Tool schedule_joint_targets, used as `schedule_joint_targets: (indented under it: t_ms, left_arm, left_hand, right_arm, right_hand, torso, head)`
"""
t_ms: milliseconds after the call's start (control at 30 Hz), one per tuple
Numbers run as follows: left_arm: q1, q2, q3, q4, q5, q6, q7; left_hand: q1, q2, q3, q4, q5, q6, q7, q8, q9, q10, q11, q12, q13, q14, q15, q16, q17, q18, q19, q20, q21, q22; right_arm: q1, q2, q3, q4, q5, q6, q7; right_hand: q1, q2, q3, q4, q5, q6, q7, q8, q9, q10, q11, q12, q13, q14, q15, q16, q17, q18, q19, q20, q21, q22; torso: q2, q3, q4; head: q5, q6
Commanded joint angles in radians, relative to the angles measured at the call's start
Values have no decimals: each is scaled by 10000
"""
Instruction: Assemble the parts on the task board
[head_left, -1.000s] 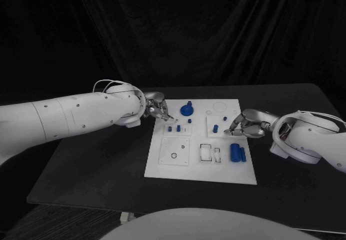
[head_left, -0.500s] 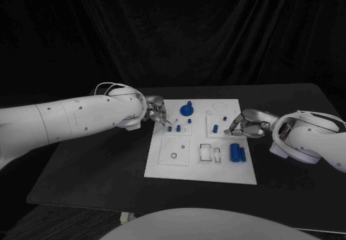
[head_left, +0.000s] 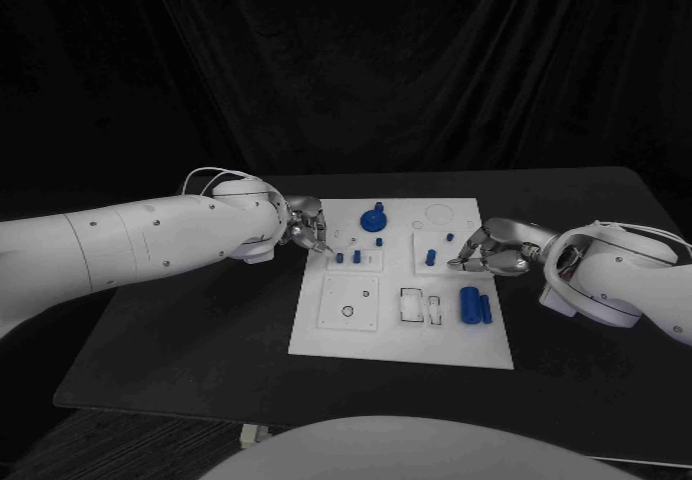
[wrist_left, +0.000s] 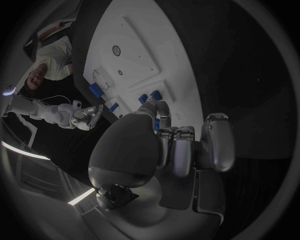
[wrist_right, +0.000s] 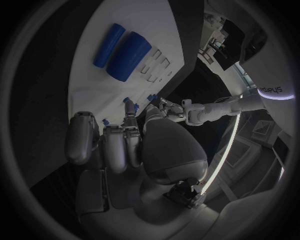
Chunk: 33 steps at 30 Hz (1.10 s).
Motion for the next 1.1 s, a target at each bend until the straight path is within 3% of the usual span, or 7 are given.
schedule_joint_targets:
  t_ms: [33, 700, 933, 1100]
  left_arm:
    - [-53, 28, 6, -1, -298, 98, 581]
    - [-286, 289, 6, -298, -324, 637, 462]
    - [-402, 410, 6, -382, -324, 702, 384]
    - [-458, 476, 6, -473, -324, 644, 329]
  left_hand:
    - [-63, -111, -74, 51, -29, -77, -1, 62, 76, 863, -63, 15, 2381, 1039, -69, 26, 2635, -111, 13, -60, 24, 1869]
    - [-42, -112, -83, 97, 82, -70, -31, 131, 170, 848, -76, -7, 2365, 1039, -73, 26, 2635, -116, 20, -62, 47, 1876]
    - [230, -128, 67, 62, 1095, -116, -52, 135, 282, 865, -104, 20, 2384, 1039, -101, 26, 2635, -122, 33, -87, 79, 1885]
    - [242, -128, 76, 59, 1124, -111, -54, 139, 287, 858, -105, 9, 2376, 1039, -101, 26, 2635, -122, 35, -88, 82, 1885]
  right_arm:
    - [-31, 12, 4, 1, -12, 10, -52]
    - [-40, 3, 4, 2, -12, 31, -69]
    - [-41, -9, 4, 18, -12, 29, -71]
    - [-42, -20, 4, 25, -12, 25, -75]
  right_hand:
    - [232, 120, -9, -69, 35, 62, 33, -43, -13, 96, -67, -27, -422, 528, -68, -26, 841, 153, -89, 1, -30, 1694]
    - [218, 106, -33, -32, 31, 76, 34, -40, -12, 80, -65, -39, -451, 524, -65, -34, 825, 157, -98, 2, -61, 1687]
    - [218, 106, -33, -32, 31, 76, 34, -40, -12, 80, -65, -39, -451, 524, -65, -34, 825, 157, -98, 2, -61, 1687]
    - [218, 106, -33, -32, 31, 76, 34, -40, -12, 80, -65, -39, -451, 524, -65, -34, 825, 157, -98, 2, -61, 1687]
  torso:
    - [-1, -1, 2]
    - [1, 1, -1]
    - [4, 0, 2]
    - [6, 0, -1]
  head:
    - [9, 1]
    - [-21, 1]
    - [-42, 1]
    - [-42, 1]
